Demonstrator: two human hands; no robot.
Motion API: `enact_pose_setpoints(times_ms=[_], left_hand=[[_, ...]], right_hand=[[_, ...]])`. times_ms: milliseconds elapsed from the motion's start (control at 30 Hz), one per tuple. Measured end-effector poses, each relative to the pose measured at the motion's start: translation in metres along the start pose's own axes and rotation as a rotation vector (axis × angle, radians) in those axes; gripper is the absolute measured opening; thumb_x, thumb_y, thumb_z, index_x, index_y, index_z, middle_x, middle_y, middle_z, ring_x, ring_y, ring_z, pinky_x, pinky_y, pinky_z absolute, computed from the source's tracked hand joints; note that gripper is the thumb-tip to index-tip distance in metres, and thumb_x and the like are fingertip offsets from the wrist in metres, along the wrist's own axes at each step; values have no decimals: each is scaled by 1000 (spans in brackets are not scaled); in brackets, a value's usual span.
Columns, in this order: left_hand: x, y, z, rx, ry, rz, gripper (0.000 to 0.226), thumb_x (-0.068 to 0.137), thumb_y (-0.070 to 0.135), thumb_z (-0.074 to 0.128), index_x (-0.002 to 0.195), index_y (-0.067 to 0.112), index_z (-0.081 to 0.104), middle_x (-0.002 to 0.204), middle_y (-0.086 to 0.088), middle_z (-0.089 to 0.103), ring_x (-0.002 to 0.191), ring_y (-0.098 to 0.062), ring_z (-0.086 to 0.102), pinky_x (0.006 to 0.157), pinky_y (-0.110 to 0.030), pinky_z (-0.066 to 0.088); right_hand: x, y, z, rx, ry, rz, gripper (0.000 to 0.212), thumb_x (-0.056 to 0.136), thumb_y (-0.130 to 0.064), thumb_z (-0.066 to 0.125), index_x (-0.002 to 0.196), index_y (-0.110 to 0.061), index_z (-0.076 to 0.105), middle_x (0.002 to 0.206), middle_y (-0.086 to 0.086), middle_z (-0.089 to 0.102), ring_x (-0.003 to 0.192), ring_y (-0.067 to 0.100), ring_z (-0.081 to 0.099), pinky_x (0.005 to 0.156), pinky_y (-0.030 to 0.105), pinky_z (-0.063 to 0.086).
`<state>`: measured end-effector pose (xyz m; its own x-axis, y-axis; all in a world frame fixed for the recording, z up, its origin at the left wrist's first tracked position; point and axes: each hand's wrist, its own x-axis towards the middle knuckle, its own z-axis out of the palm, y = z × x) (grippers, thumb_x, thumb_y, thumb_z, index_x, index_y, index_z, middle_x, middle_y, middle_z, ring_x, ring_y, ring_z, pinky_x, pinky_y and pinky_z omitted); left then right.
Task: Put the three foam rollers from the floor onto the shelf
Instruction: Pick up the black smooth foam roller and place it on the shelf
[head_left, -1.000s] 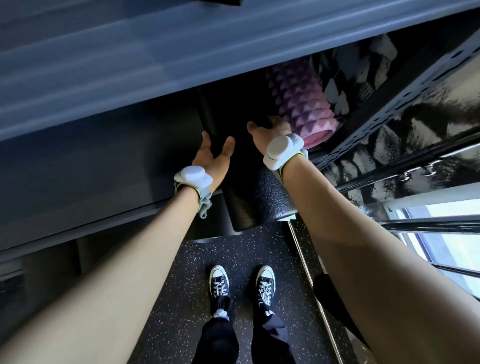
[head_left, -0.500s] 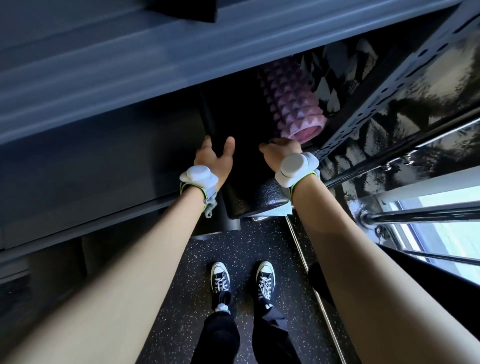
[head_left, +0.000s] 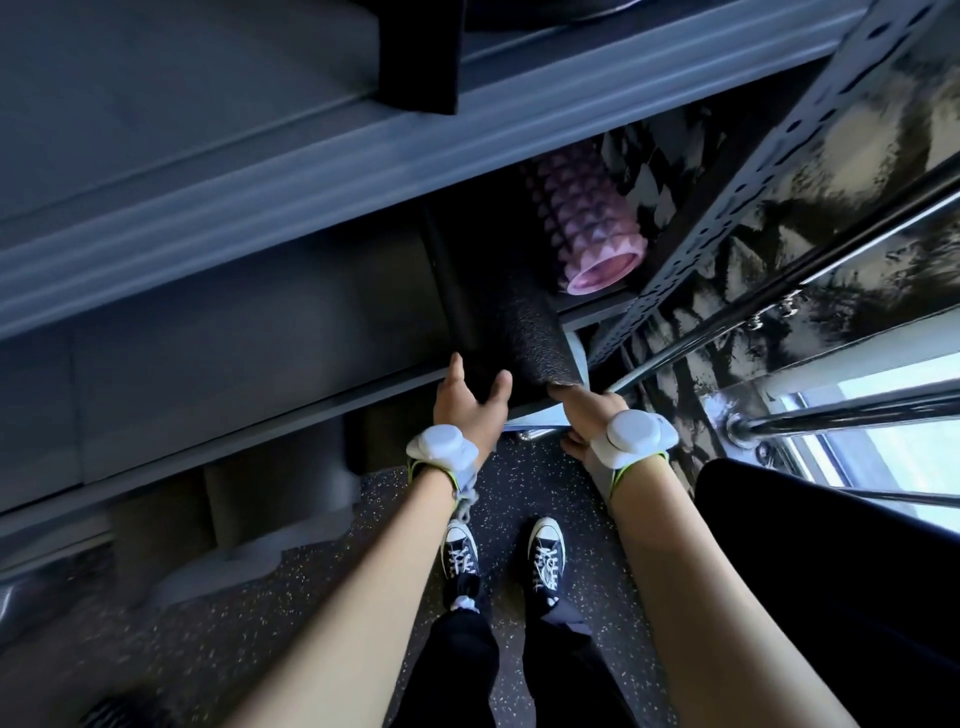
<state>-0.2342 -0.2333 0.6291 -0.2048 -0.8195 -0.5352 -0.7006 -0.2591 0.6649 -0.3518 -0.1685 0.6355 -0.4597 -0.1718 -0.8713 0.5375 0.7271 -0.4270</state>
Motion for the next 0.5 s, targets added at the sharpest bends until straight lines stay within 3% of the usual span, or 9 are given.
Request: enact_pose_setpoints(times_ms=[133,267,433,500], left_hand=[[-2,-3,4,22,-12,0,79,96,43,61,159,16,22,160,-14,35,144,-30,37,110,-32,32],[1,-5,5,43,-4,15,78,97,46,58,160,17,22,158,-14,38,142,-32,39,107,-33,35],[18,2,2,35,16,36,76,97,49,55,159,18,23,159,-10,37,145,-28,37,109,-31,32],[30,7,1,22,16,50,76,98,48,55,159,16,23,160,-11,35,146,-28,35,111,-31,31]], right_hand=[[-4,-2,5,75,-93,82,25,88,-30,72,98,-11,58,85,7,56,74,19,58,75,30,56],[-2,-11,15,41,-96,47,22,90,-26,69,103,-8,67,81,11,65,74,21,60,60,28,49],[10,-27,24,2,-112,5,18,92,-25,67,98,-8,66,82,10,64,78,21,61,57,26,47],[17,-36,28,-6,-84,-27,17,90,-27,69,92,-10,66,76,7,65,78,20,67,64,26,53]])
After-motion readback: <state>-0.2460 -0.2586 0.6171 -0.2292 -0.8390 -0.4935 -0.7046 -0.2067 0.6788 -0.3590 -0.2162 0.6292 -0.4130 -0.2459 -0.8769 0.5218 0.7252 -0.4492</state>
